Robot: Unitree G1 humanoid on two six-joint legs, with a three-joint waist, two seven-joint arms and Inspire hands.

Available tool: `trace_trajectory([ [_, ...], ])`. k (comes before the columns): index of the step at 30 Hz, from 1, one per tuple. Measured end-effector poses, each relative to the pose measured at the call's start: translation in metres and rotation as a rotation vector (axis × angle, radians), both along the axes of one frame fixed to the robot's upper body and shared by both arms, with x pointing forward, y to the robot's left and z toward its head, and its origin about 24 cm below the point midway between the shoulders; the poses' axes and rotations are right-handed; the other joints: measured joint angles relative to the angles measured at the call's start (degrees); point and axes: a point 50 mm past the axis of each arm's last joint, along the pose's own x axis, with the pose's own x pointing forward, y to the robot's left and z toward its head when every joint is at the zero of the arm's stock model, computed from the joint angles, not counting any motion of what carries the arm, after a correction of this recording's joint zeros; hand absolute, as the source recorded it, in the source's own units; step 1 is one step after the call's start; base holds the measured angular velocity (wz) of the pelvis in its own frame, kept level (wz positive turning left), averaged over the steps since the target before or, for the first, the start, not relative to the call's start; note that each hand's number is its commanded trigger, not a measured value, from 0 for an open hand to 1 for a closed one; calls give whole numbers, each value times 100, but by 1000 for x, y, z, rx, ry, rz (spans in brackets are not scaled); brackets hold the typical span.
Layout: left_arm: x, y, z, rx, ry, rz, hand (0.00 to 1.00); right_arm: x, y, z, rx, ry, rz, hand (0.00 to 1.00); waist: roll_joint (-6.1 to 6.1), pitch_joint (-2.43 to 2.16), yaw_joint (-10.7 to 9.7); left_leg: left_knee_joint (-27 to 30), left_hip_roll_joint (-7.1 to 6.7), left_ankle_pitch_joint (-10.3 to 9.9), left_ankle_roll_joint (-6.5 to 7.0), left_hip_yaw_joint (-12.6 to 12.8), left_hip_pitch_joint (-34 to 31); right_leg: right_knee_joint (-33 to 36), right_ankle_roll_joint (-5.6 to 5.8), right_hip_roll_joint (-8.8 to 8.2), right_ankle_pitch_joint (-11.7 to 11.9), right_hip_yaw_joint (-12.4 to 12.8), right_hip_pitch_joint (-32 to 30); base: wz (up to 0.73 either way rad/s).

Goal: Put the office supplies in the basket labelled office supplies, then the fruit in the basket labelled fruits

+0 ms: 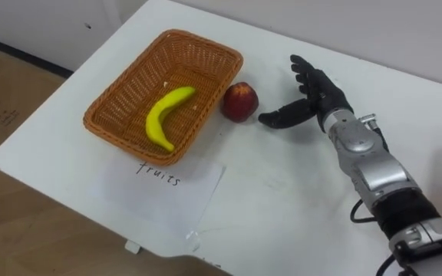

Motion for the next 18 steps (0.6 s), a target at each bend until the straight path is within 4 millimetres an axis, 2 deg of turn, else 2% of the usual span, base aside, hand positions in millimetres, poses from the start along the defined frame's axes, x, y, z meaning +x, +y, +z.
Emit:
trace_trajectory([
  [8, 2, -2, -1, -25, 17, -13, 0, -2, 20, 4, 18, 4, 136, 0, -6, -1, 13, -13, 15, 0, -1, 2, -10, -3, 0, 12, 0, 25, -38, -2],
  [18, 5, -1, 0, -29, 15, -39, 0, -3, 25, 6, 24, 3, 180, 0, -30, 3, 12, -39, 23, -1, -2, 39, -8, -7, 0, 15, 0, 34, -62, -2],
])
